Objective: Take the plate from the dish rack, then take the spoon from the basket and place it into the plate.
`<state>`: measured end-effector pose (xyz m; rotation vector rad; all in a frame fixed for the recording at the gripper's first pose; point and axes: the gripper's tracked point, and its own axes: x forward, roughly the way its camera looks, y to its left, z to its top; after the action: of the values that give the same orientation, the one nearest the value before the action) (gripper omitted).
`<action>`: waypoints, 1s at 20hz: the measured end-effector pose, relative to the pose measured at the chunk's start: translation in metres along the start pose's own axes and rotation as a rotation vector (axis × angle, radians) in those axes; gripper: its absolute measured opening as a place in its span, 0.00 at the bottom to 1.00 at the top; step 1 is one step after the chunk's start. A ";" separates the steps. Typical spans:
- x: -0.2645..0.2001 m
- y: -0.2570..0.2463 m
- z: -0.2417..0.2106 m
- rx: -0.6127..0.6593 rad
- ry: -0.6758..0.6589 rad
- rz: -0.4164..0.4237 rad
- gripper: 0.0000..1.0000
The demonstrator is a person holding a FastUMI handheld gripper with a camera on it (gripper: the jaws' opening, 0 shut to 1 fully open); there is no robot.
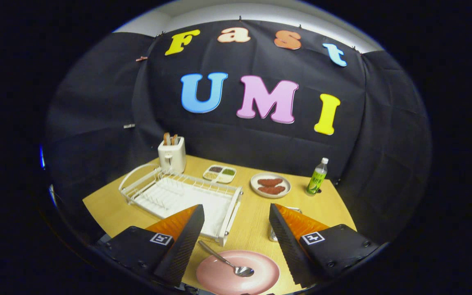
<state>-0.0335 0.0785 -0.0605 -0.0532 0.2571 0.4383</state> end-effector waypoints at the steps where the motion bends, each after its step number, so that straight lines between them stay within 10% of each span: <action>1: -0.003 -0.007 0.021 0.016 -0.038 -0.018 0.98; 9: -0.046 -0.073 0.114 0.162 -0.243 -0.219 0.98; 20: -0.068 -0.133 0.092 0.336 -0.236 -0.394 0.98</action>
<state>-0.0145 -0.0602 0.0454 0.2723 0.0812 0.0041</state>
